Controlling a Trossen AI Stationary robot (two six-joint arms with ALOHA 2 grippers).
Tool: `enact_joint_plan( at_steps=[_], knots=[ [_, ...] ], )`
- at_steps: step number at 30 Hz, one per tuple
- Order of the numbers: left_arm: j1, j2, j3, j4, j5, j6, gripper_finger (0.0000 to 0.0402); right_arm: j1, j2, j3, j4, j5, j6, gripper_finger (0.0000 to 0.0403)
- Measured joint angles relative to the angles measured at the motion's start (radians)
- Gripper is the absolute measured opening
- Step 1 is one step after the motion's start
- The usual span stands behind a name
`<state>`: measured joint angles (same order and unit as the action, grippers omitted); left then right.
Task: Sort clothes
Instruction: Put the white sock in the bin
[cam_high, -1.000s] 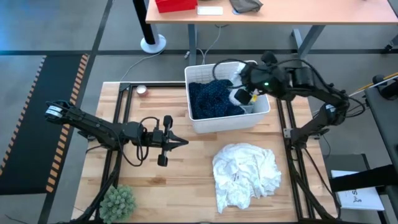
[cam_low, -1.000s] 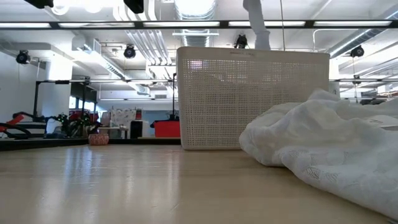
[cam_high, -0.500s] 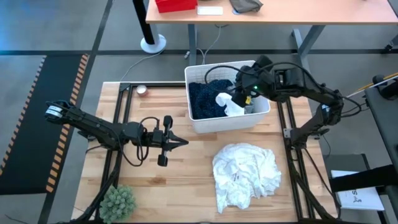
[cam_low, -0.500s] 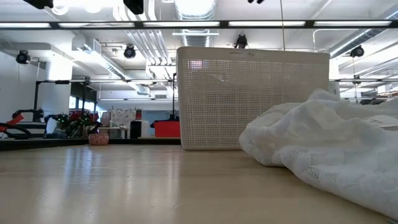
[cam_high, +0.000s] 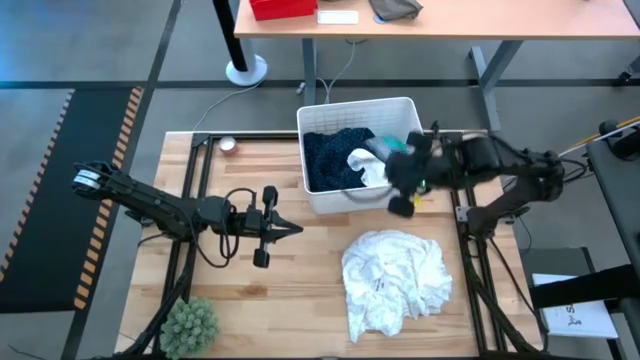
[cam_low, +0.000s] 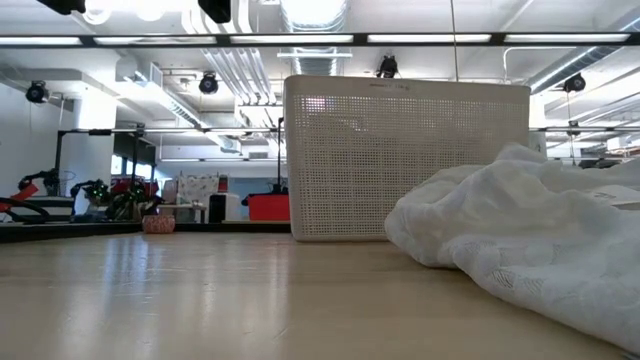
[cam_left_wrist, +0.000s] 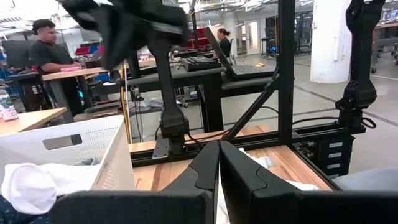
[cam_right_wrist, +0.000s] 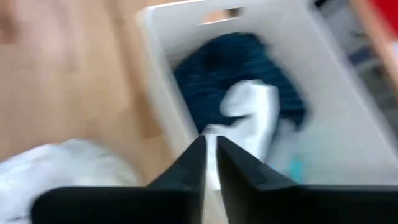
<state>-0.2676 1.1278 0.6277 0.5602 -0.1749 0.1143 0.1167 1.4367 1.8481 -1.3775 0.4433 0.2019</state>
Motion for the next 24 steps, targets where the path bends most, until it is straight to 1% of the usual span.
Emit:
enact_joint_plan(
  at_steps=[1,3,8,14,16,19,21,24],
  knots=[
    [0.000,0.000,0.000,0.000,0.000,0.000,0.0000,0.018,-0.011,-0.034,0.023,-0.021,0.017,0.0014],
    [0.000,0.000,0.000,-0.001,0.000,0.000,0.0000,0.053,-0.032,-0.110,0.062,-0.054,0.038,0.0005],
    [0.000,0.000,0.000,0.000,0.000,0.000,0.0000,0.131,-0.094,-0.321,0.183,-0.137,0.113,0.0019],
    [0.000,0.000,0.000,0.000,0.000,0.000,0.0000,0.234,-0.141,-0.574,0.433,-0.269,0.205,0.0024],
    [0.000,0.000,0.000,0.001,0.000,0.000,0.0000,0.267,-0.139,-0.638,0.492,-0.290,0.241,0.0024],
    [0.000,0.000,0.000,0.002,0.000,0.000,0.0000,0.302,-0.125,-0.707,0.549,-0.295,0.292,0.0031],
    [0.000,0.000,0.000,0.003,0.000,0.000,0.0000,0.320,-0.111,-0.743,0.566,-0.294,0.337,0.0043],
    [0.000,0.000,0.000,0.009,0.000,0.000,0.0000,0.335,-0.087,-0.783,0.603,-0.295,0.391,0.0074]
  ],
)
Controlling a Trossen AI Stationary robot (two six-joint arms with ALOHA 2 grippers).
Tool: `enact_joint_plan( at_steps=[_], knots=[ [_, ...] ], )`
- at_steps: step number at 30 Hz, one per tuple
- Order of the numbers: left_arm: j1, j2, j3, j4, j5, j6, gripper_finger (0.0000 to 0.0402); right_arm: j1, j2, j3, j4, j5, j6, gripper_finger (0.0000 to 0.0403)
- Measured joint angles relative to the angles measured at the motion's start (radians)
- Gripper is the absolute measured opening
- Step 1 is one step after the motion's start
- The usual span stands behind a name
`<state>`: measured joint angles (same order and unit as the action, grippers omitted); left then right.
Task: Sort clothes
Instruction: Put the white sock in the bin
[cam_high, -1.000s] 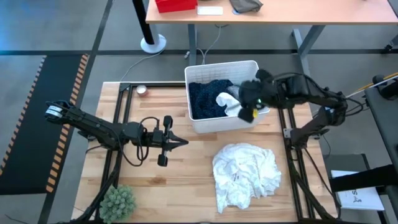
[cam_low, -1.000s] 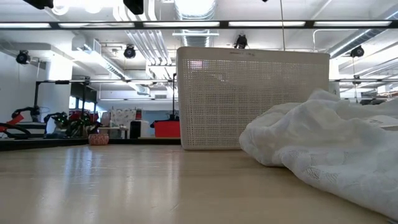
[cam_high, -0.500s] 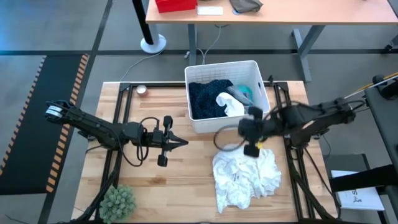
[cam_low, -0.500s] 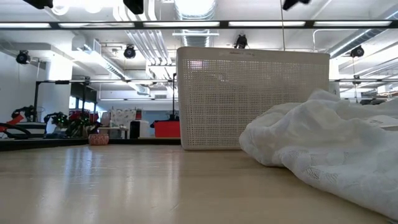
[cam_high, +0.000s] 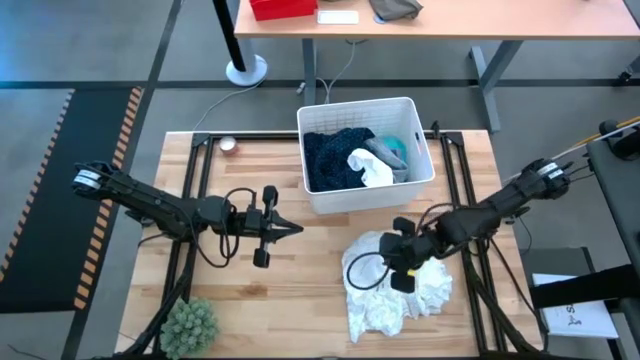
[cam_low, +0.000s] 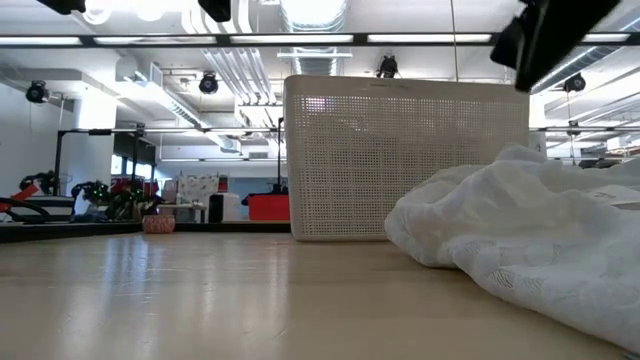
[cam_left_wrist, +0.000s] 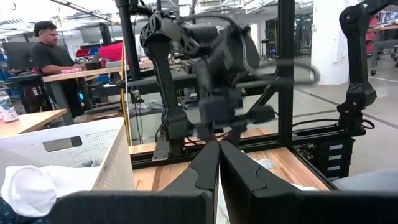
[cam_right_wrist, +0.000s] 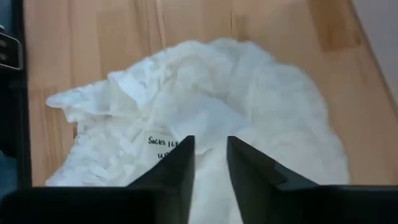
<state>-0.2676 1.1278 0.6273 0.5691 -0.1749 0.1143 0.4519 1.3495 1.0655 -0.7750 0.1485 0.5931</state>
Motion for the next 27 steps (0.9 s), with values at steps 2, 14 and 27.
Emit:
enact_joint_plan(
  at_steps=[2,14,27],
  knots=[
    [0.000,0.000,0.000,0.004,0.000,0.000,0.0000,0.004,0.016,-0.019,0.010,0.000,0.026,0.0101],
    [0.000,0.000,0.000,0.003,0.000,0.000,0.0000,0.004,0.117,-0.062,0.109,0.001,0.056,0.0257],
    [0.000,0.000,0.000,0.001,0.000,-0.006,0.0000,-0.009,0.199,-0.063,0.109,0.023,0.043,0.0245]
  ],
)
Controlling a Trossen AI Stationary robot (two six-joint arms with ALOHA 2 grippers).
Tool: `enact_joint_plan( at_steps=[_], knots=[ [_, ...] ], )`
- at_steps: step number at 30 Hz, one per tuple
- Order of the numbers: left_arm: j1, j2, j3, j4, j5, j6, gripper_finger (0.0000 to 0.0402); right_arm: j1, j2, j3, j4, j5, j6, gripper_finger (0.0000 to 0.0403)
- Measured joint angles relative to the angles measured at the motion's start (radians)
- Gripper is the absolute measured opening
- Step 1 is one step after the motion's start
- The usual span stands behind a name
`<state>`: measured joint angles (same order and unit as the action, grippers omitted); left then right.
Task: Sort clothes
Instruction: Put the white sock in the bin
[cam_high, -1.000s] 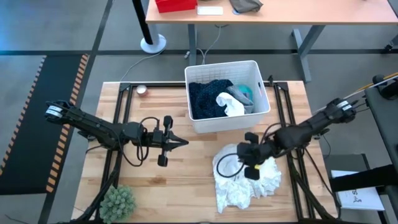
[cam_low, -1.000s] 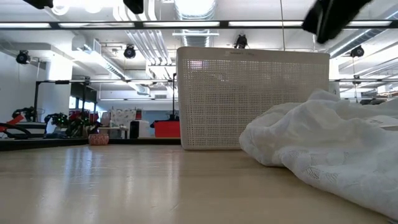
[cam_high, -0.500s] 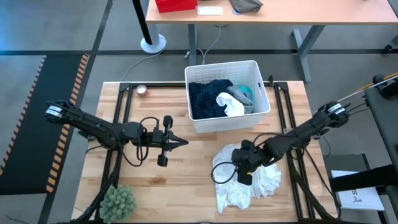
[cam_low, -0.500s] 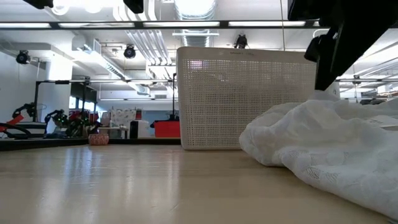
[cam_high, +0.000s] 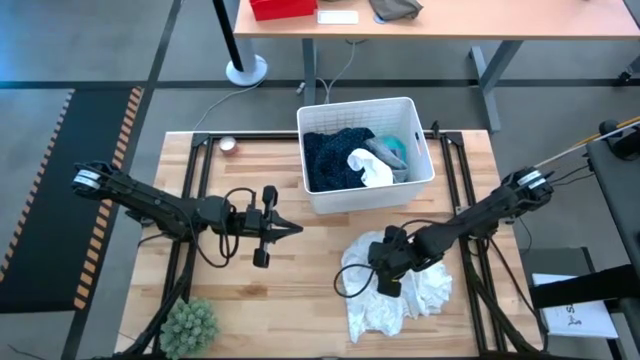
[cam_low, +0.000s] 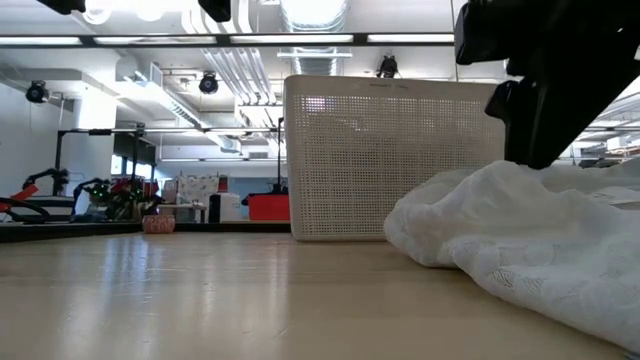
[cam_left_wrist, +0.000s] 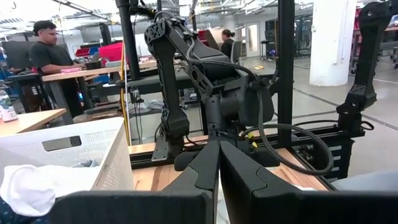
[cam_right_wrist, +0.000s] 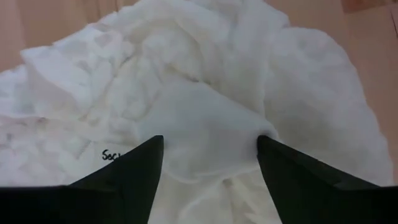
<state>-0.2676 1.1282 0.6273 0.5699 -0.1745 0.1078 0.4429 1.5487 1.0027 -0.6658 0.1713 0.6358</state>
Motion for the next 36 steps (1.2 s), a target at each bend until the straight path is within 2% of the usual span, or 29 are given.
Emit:
enact_joint_plan(
  at_steps=[3,5,7,10,12,18,22,30,36],
  knots=[
    [0.000,0.000,0.000,0.001,0.000,0.000,0.0000,-0.003,0.008,-0.001,-0.003,0.005,-0.005,0.0221],
    [0.000,0.000,0.000,0.002,0.000,-0.001,0.0000,-0.003,0.012,-0.001,0.001,0.010,-0.006,0.0189],
    [0.000,0.000,0.000,0.002,0.000,-0.001,0.0000,-0.003,0.016,-0.001,-0.002,0.012,-0.013,0.0141],
    [0.000,0.000,0.000,0.006,0.000,-0.004,0.0000,-0.003,0.016,-0.001,-0.002,0.007,-0.047,0.0049],
    [0.000,0.000,0.000,0.010,0.000,-0.005,0.0000,-0.003,0.016,0.009,-0.011,0.000,-0.066,0.0014],
    [0.000,0.000,0.000,0.017,0.000,-0.009,0.0000,-0.001,0.011,0.133,-0.090,-0.034,-0.123,0.0006],
    [0.000,0.000,0.000,0.017,0.000,-0.012,0.0000,0.005,0.011,0.294,-0.231,0.049,-0.186,0.0004],
    [0.000,0.000,0.000,0.017,0.000,-0.012,0.0000,0.004,0.009,0.663,-0.563,0.320,-0.281,0.0001],
    [0.000,0.000,0.000,0.017,0.000,-0.012,0.0000,-0.008,0.009,0.927,-0.673,0.615,-0.375,0.0001]
  ],
)
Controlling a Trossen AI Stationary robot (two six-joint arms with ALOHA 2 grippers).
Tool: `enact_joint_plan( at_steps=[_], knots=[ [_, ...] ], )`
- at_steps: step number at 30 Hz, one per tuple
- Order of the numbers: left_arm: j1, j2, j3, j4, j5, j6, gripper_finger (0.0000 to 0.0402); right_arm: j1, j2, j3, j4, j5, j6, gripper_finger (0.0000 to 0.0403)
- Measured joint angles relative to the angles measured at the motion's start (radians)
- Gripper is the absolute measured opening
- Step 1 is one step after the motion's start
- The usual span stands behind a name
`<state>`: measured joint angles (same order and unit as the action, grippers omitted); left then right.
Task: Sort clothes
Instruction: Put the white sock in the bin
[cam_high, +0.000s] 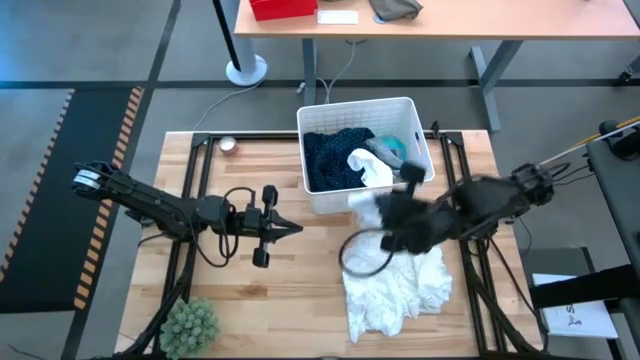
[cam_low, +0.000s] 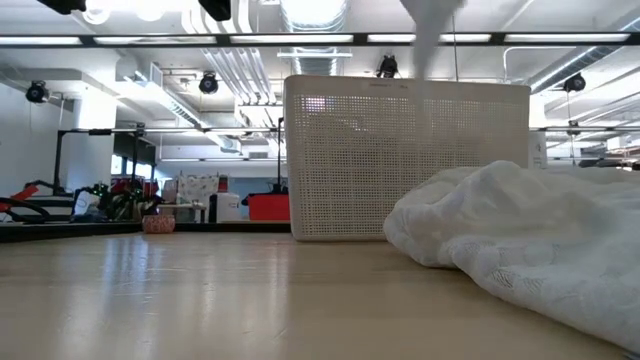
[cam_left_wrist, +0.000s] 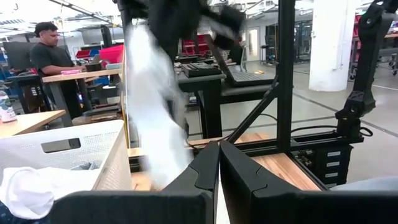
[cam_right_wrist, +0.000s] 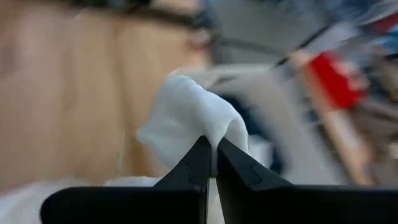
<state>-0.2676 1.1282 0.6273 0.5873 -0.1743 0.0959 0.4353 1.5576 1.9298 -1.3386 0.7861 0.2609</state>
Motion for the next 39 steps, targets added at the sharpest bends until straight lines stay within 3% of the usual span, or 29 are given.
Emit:
enact_joint_plan(
  at_steps=[6,11,18,25,29,39],
  knots=[
    [0.000,0.000,0.000,0.001,0.000,0.000,0.0000,-0.073,-0.002,0.196,-0.006,0.257,-0.113,0.0000],
    [0.000,0.000,0.000,0.004,0.000,0.000,0.0000,-0.203,-0.002,0.287,-0.005,0.297,-0.185,0.0000],
    [0.000,0.000,0.000,0.002,0.000,0.000,0.0000,-0.412,-0.001,0.291,-0.012,0.268,-0.220,0.0000],
    [0.000,0.000,0.000,-0.001,0.000,-0.009,0.0000,-0.579,0.014,0.262,-0.022,-0.023,-0.212,0.0009],
    [0.000,0.000,0.000,-0.004,0.000,-0.011,0.0000,-0.612,0.037,0.257,-0.028,-0.110,-0.210,0.0050],
    [0.000,0.000,0.000,-0.012,0.000,-0.010,0.0000,-0.612,0.073,0.257,-0.074,-0.113,-0.177,0.0222]
  ],
)
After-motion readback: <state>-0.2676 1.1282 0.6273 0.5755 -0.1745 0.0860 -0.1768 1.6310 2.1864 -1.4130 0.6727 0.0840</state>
